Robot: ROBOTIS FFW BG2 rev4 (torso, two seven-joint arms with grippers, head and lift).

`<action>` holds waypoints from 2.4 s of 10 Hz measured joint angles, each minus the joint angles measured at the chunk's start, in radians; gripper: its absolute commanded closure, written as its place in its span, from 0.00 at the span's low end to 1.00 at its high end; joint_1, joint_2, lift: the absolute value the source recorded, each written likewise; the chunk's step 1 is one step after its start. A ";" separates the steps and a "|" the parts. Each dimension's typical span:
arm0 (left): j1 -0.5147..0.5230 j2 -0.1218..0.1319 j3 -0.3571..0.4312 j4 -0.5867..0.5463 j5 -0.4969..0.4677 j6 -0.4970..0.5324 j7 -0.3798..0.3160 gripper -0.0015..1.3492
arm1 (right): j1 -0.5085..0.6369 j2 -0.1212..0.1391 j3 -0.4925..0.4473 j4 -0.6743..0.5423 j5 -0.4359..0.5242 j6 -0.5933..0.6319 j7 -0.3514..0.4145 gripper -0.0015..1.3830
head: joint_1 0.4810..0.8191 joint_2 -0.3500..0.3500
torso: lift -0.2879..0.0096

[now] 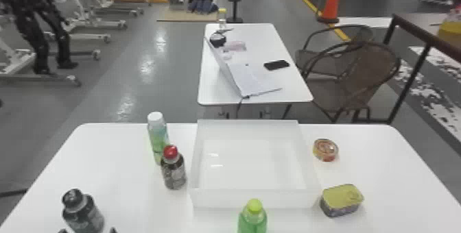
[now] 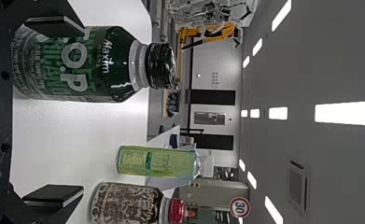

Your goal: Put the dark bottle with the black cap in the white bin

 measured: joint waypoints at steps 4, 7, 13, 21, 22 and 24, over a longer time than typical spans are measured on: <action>0.000 0.000 0.002 0.000 0.000 0.001 0.002 0.09 | -0.002 0.000 0.000 0.001 -0.002 -0.001 0.000 0.06 | 0.20 0.50 | 0.63; -0.001 0.000 0.000 0.001 -0.007 0.015 0.031 0.08 | -0.002 0.000 0.000 0.004 -0.003 -0.003 0.000 0.06 | 0.20 0.50 | 0.63; -0.081 0.000 -0.027 0.021 -0.100 0.091 0.282 0.12 | -0.005 0.001 0.007 0.014 -0.009 -0.011 0.000 0.06 | 0.20 0.50 | 0.63; -0.094 0.000 -0.074 0.100 -0.003 0.004 0.345 0.61 | -0.010 0.009 0.010 0.024 -0.014 -0.020 0.002 0.06 | 0.20 0.50 | 0.63; -0.081 0.000 -0.090 0.065 0.020 -0.022 0.323 0.61 | -0.012 0.009 0.011 0.024 -0.014 -0.020 0.002 0.06 | 0.20 0.50 | 0.63; -0.023 0.000 -0.138 -0.120 0.047 0.029 0.271 0.61 | -0.013 0.009 0.012 0.026 -0.016 -0.020 0.002 0.06 | 0.20 0.50 | 0.63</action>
